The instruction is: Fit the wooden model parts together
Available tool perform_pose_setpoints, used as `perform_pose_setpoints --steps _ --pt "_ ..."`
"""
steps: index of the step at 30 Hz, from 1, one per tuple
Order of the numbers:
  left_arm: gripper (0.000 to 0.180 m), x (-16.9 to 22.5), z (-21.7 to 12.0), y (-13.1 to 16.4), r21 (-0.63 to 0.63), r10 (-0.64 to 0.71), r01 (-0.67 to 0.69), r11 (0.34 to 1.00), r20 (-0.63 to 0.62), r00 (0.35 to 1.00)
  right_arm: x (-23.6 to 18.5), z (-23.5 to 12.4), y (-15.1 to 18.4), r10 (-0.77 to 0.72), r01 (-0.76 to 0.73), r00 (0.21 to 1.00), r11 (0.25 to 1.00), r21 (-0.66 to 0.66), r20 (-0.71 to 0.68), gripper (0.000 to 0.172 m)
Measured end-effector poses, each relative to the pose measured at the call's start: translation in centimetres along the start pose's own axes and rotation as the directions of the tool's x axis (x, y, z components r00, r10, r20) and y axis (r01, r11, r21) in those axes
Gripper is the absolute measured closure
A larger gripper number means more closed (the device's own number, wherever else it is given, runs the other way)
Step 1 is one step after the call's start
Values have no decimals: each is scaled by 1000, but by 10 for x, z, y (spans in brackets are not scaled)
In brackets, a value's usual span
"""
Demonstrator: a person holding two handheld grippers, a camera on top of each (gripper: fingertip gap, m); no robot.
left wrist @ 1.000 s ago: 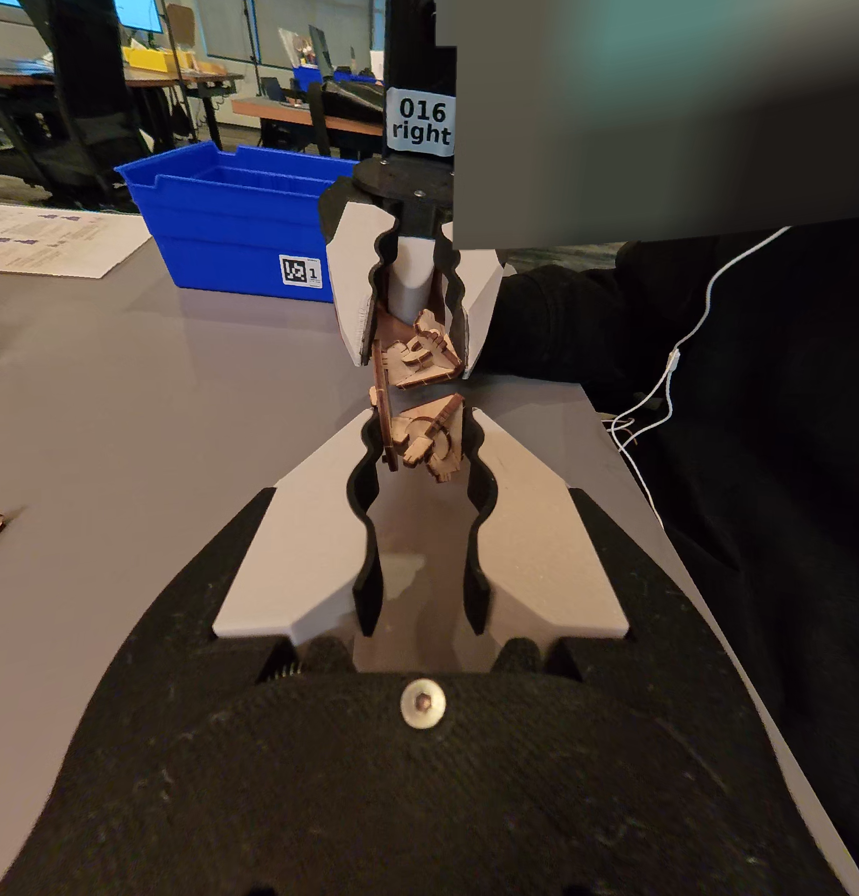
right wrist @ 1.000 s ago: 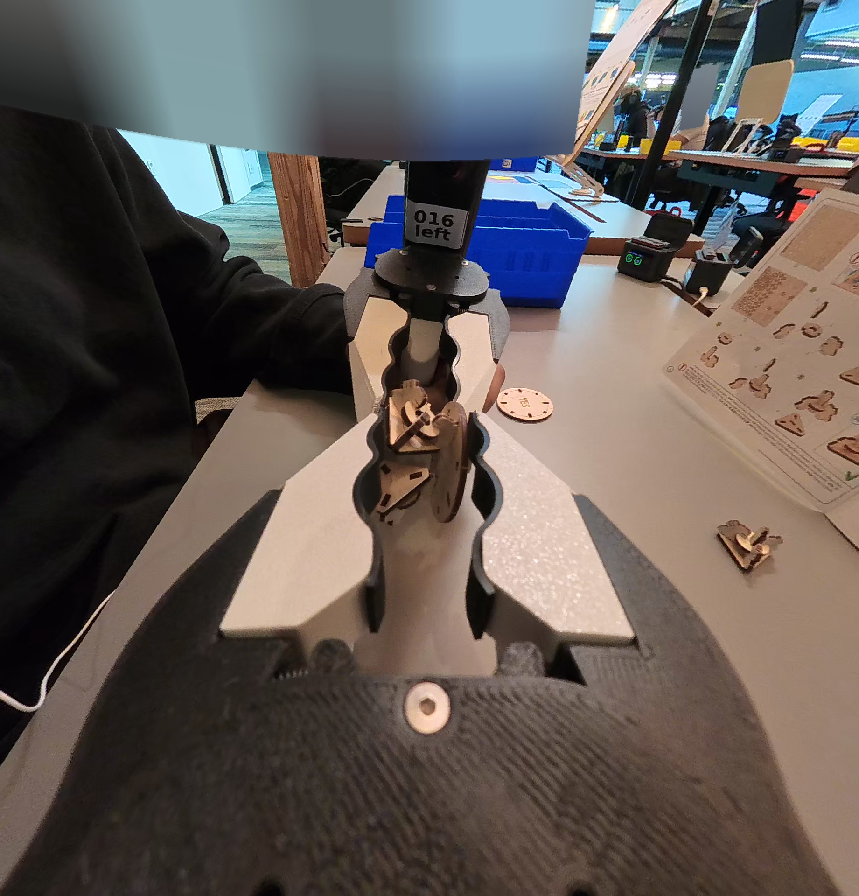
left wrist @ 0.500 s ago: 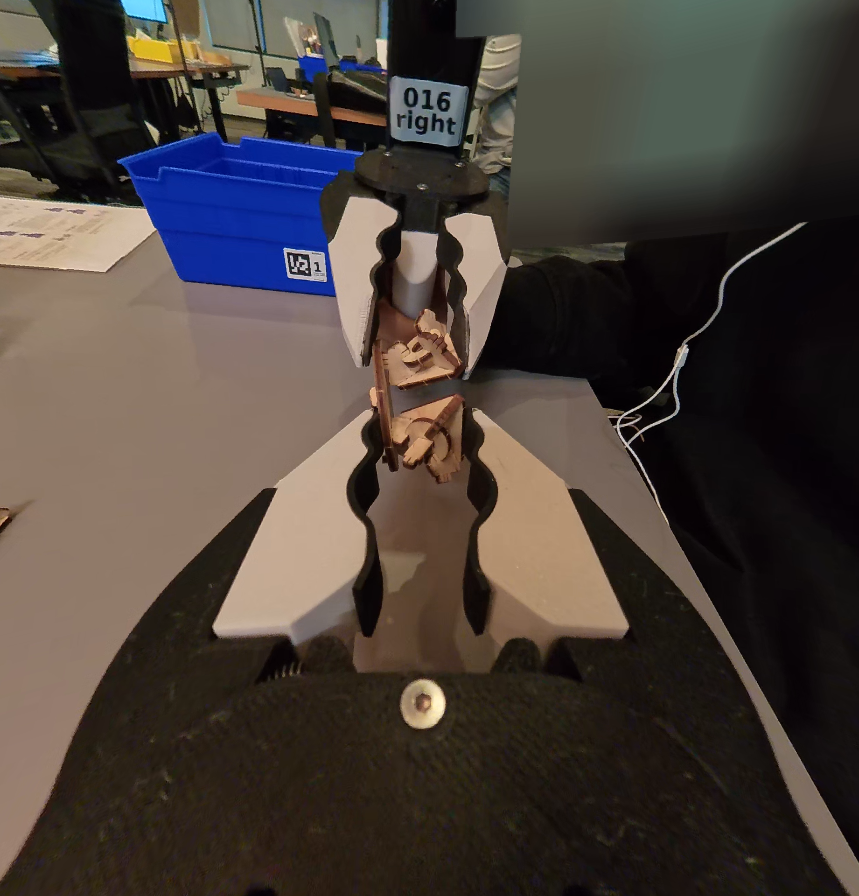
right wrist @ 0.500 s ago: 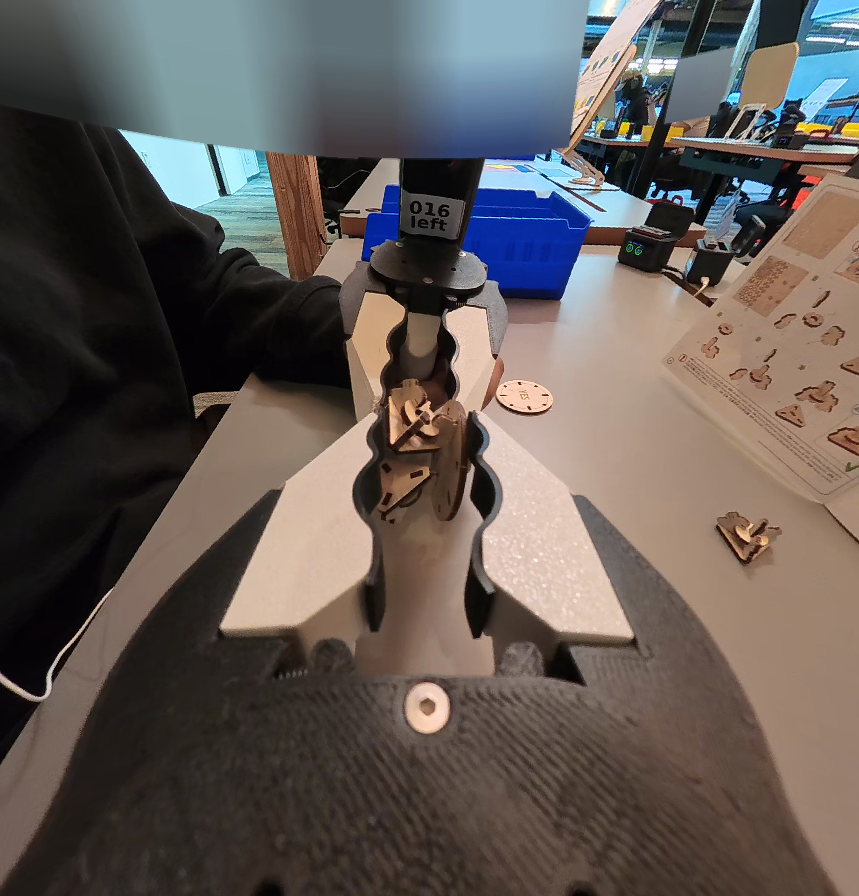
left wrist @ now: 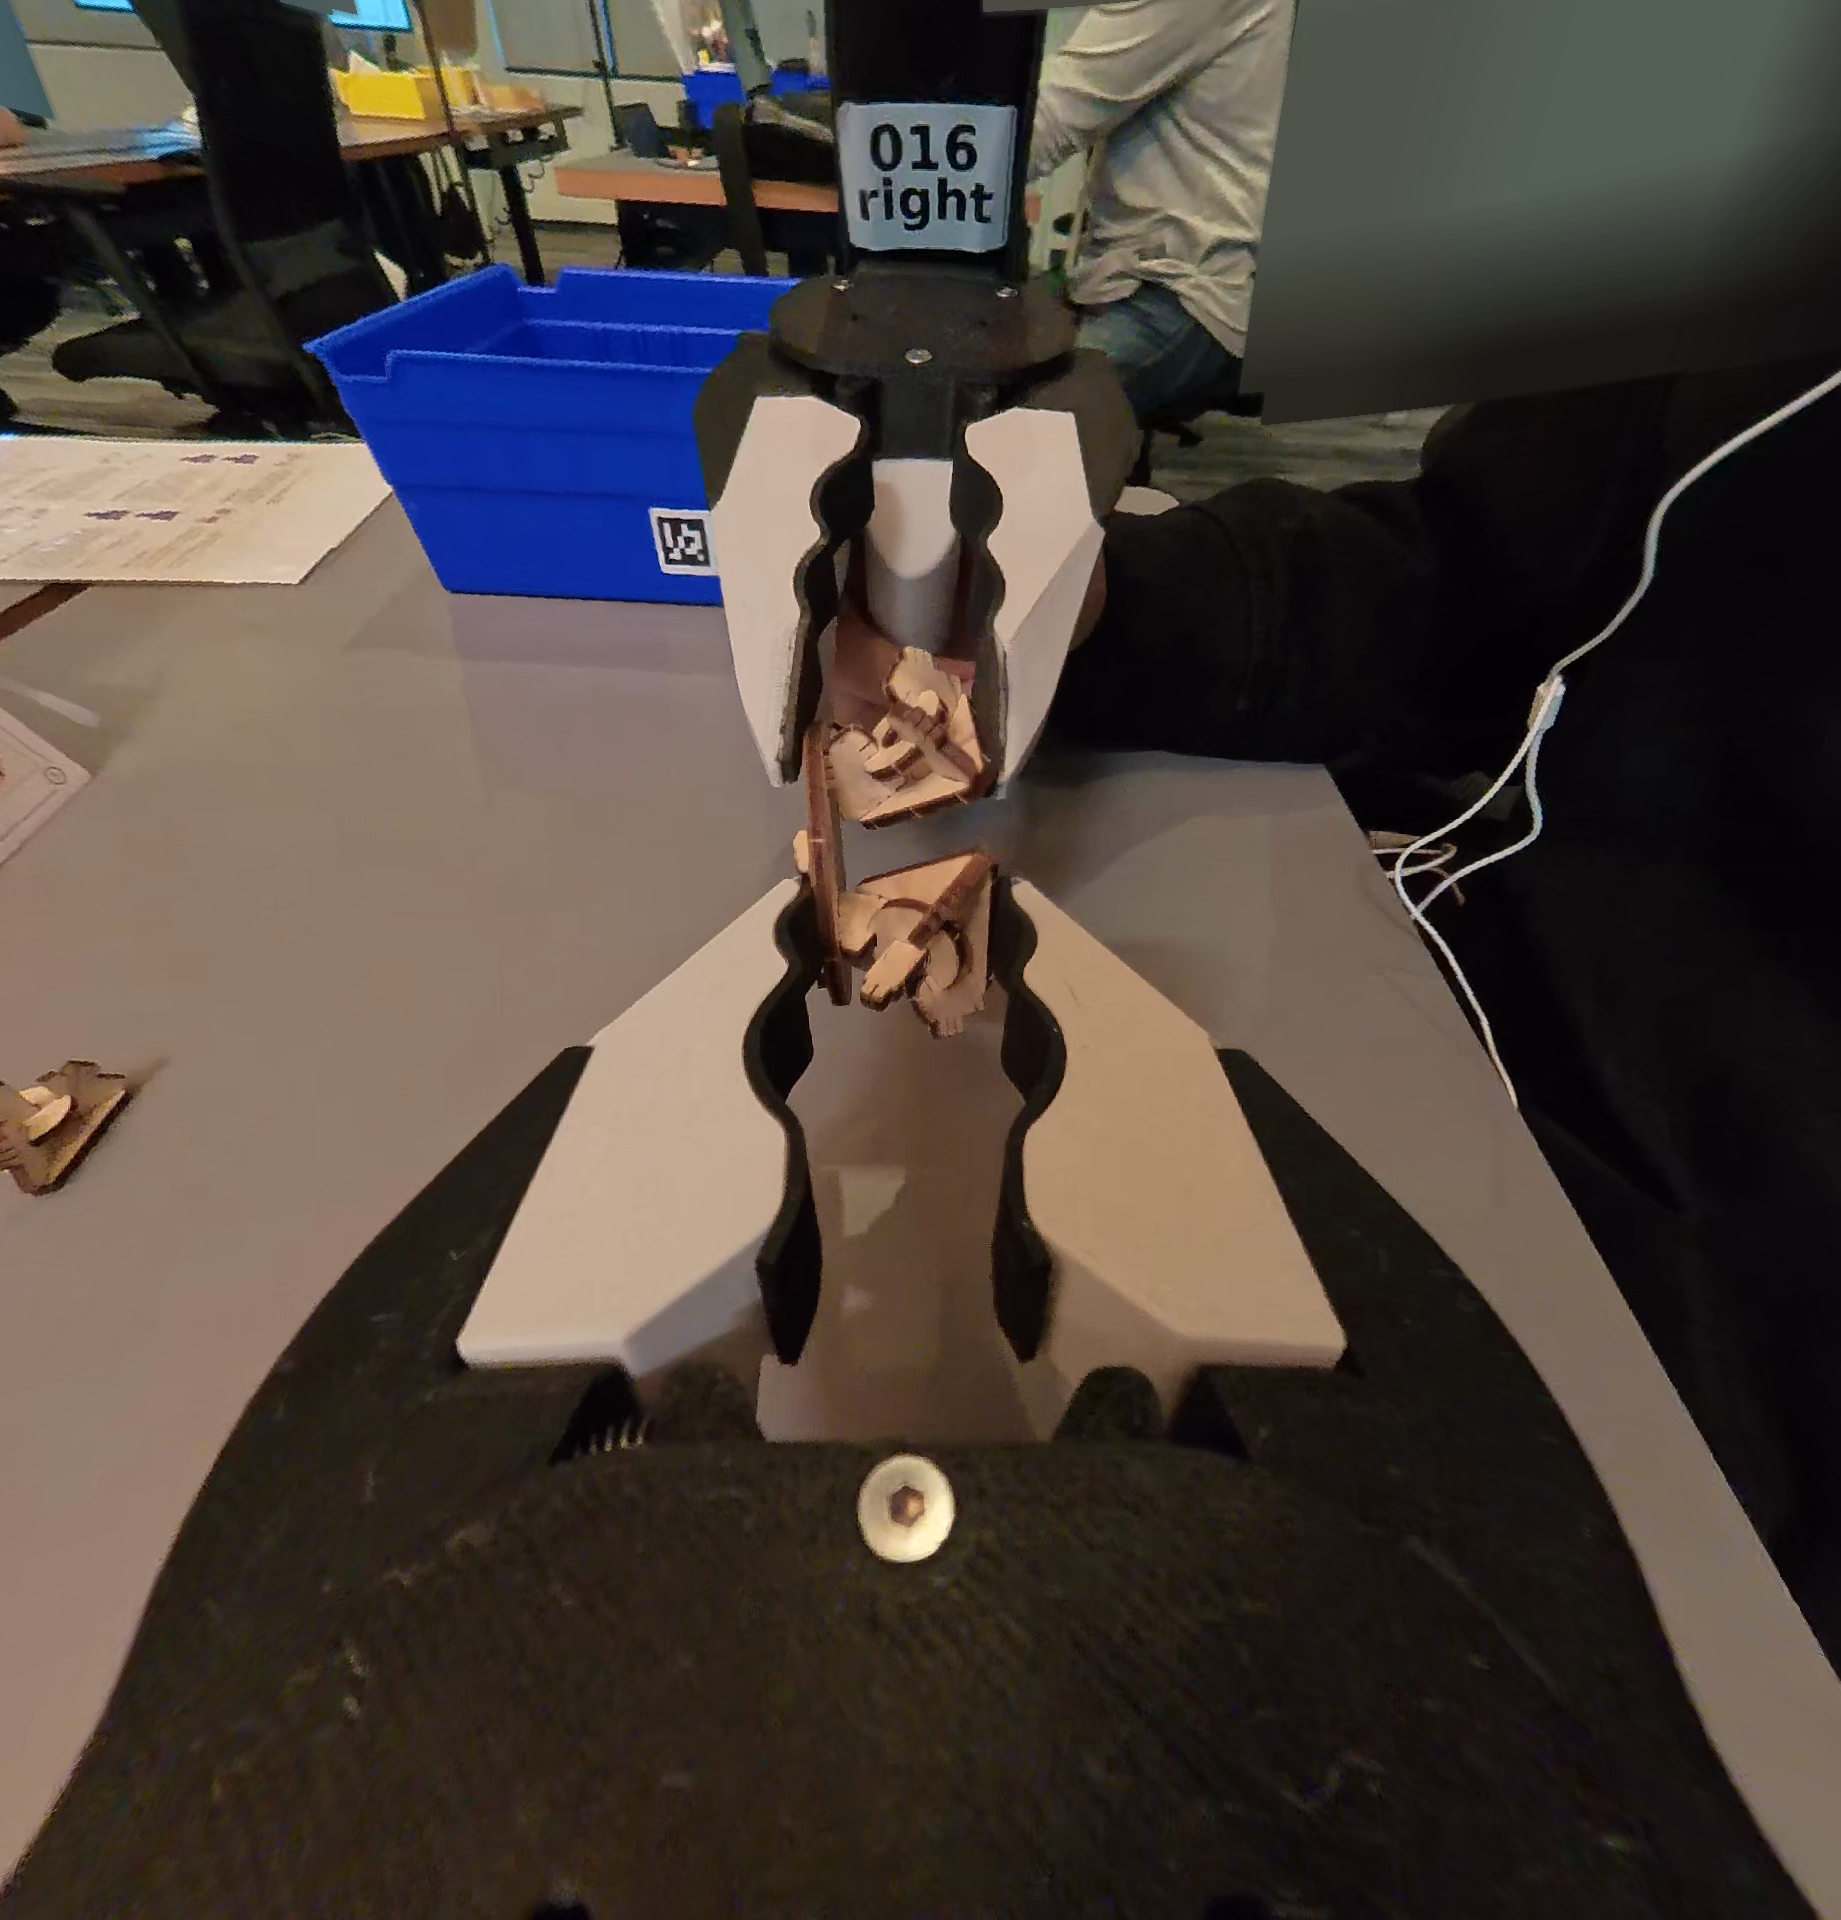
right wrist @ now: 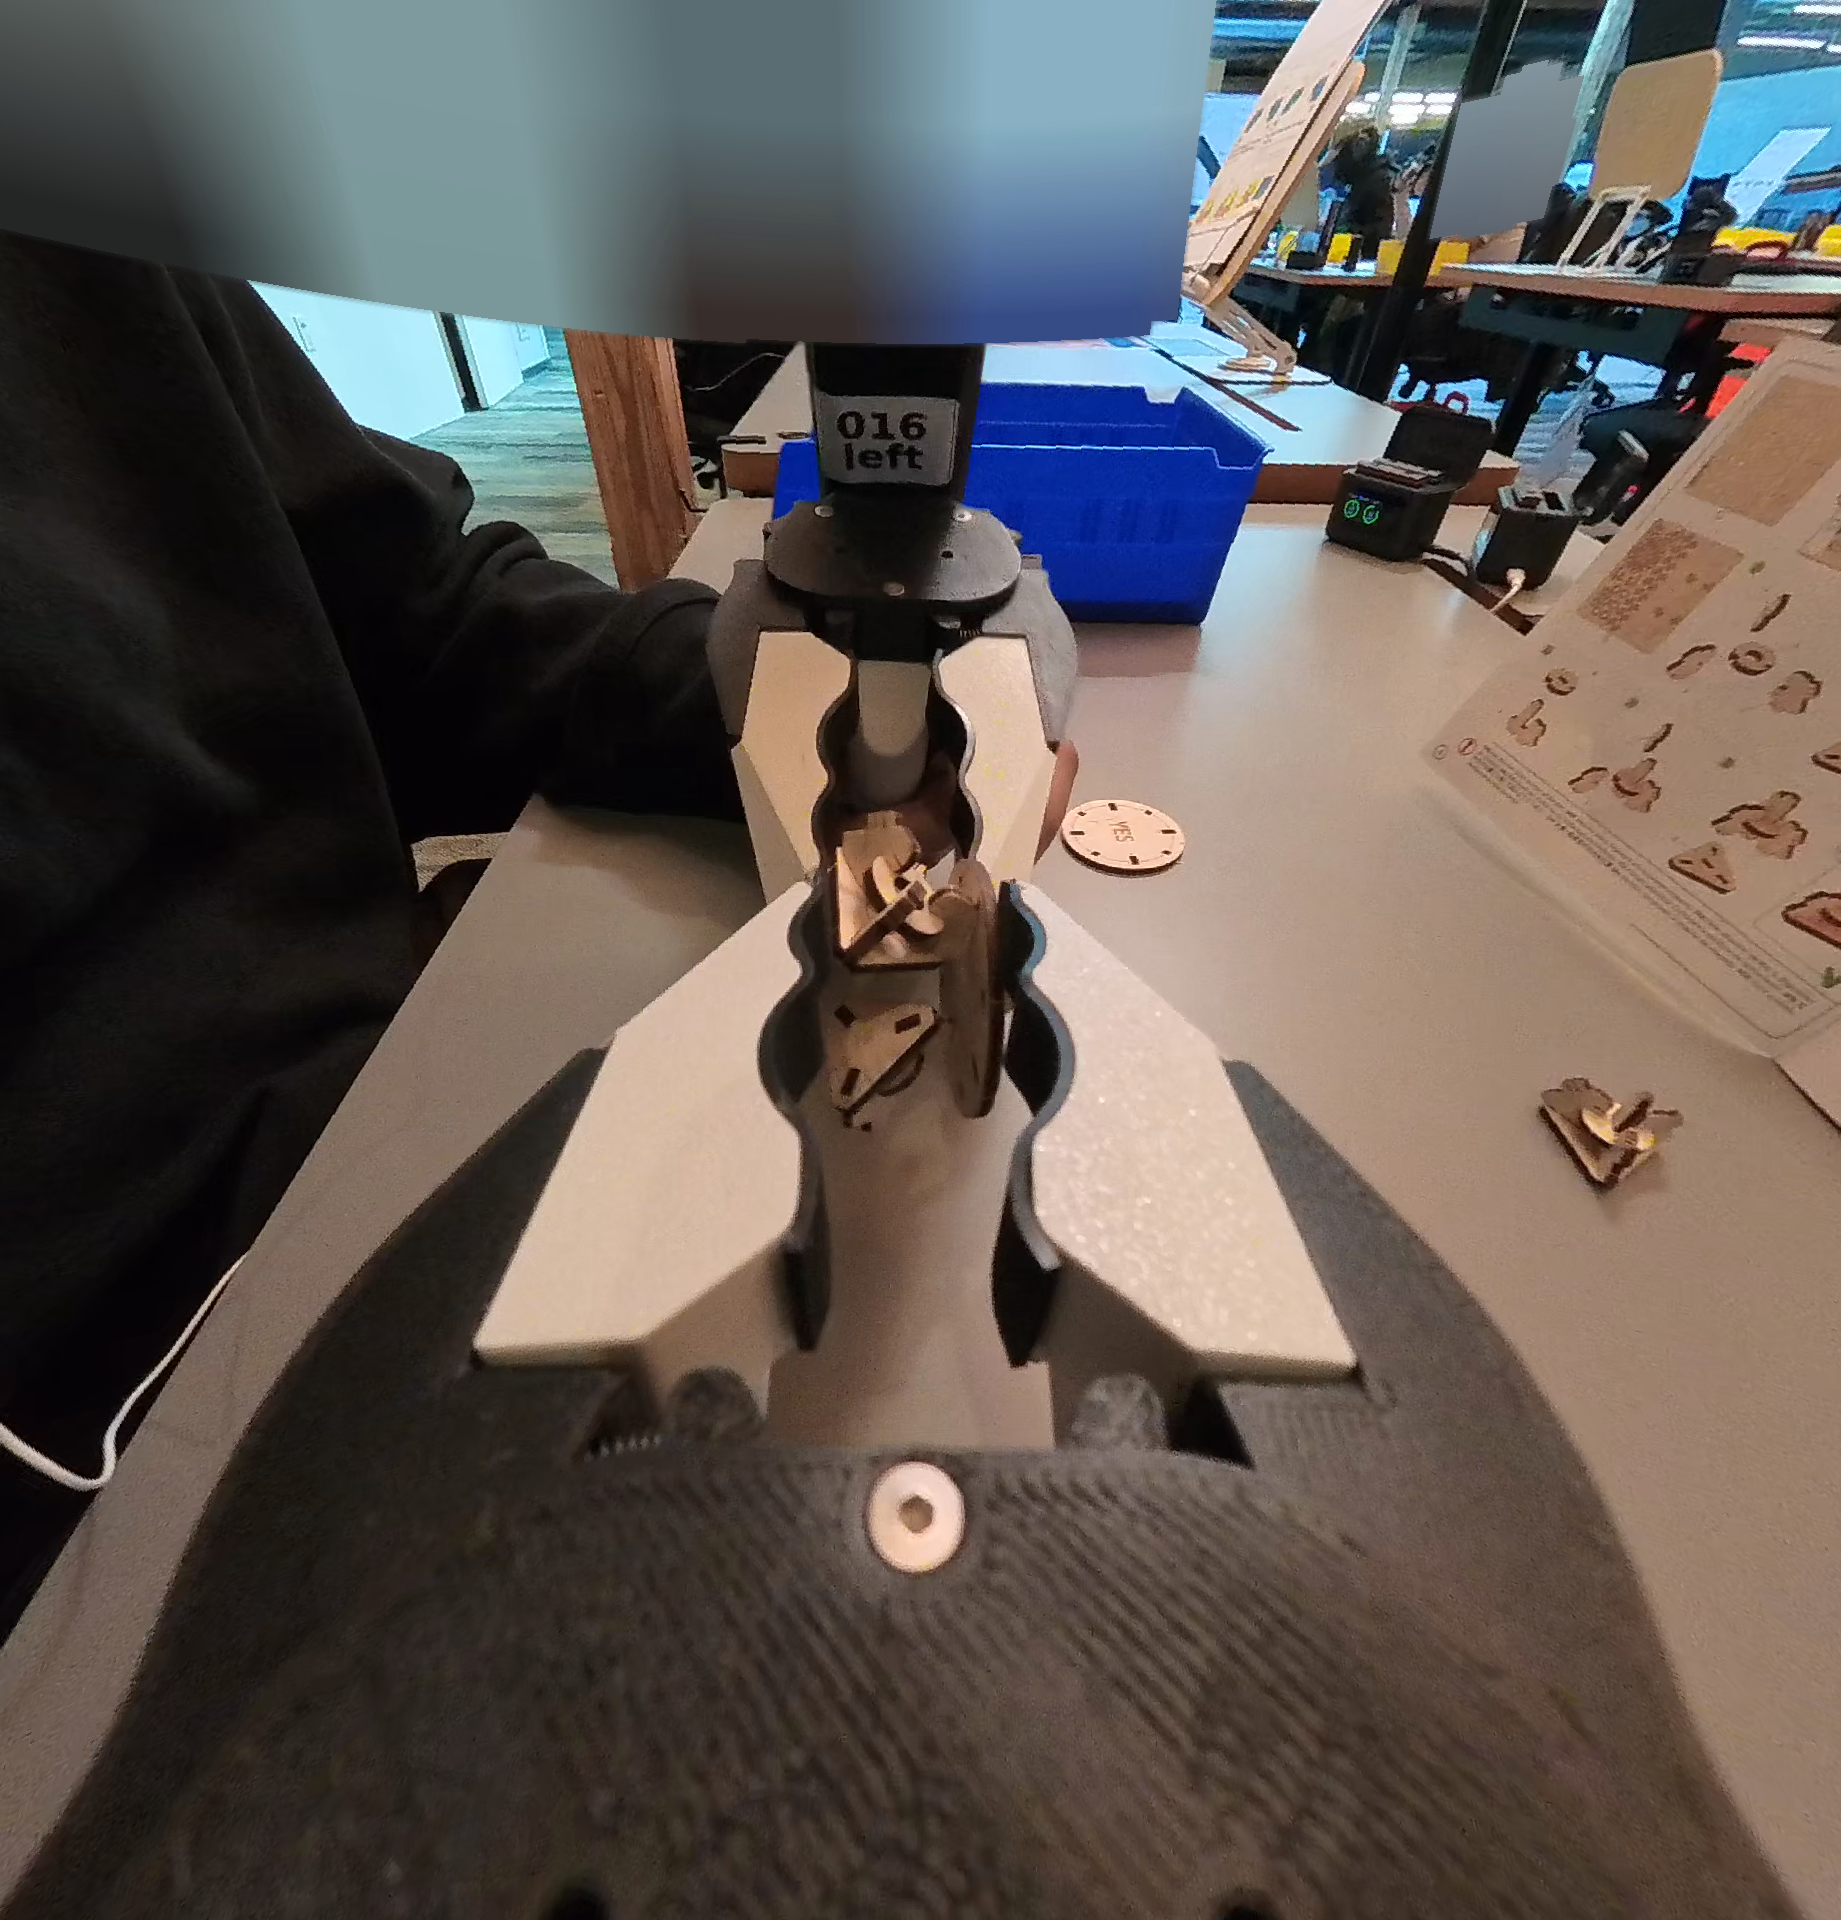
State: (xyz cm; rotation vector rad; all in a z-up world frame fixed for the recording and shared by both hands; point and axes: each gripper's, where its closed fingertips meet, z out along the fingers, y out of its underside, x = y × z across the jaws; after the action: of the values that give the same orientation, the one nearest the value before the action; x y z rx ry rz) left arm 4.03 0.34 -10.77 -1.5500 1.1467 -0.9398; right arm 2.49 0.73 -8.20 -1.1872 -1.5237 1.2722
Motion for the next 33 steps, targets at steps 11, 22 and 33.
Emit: perform_pose_setpoints --steps 11,22,33 --pt "152 -1 0 1 -5 0 0 1000 9 1000 0 0 1 0 0 1000 1000 0 -1 143" --pt "152 2 -1 -6 21 -52 52 998 -13 999 -2 -1 -4 -54 54 999 998 28 -1 142" --pt "152 1 0 -6 25 -76 76 997 -14 997 0 -3 -6 -48 48 999 997 58 -3 142"
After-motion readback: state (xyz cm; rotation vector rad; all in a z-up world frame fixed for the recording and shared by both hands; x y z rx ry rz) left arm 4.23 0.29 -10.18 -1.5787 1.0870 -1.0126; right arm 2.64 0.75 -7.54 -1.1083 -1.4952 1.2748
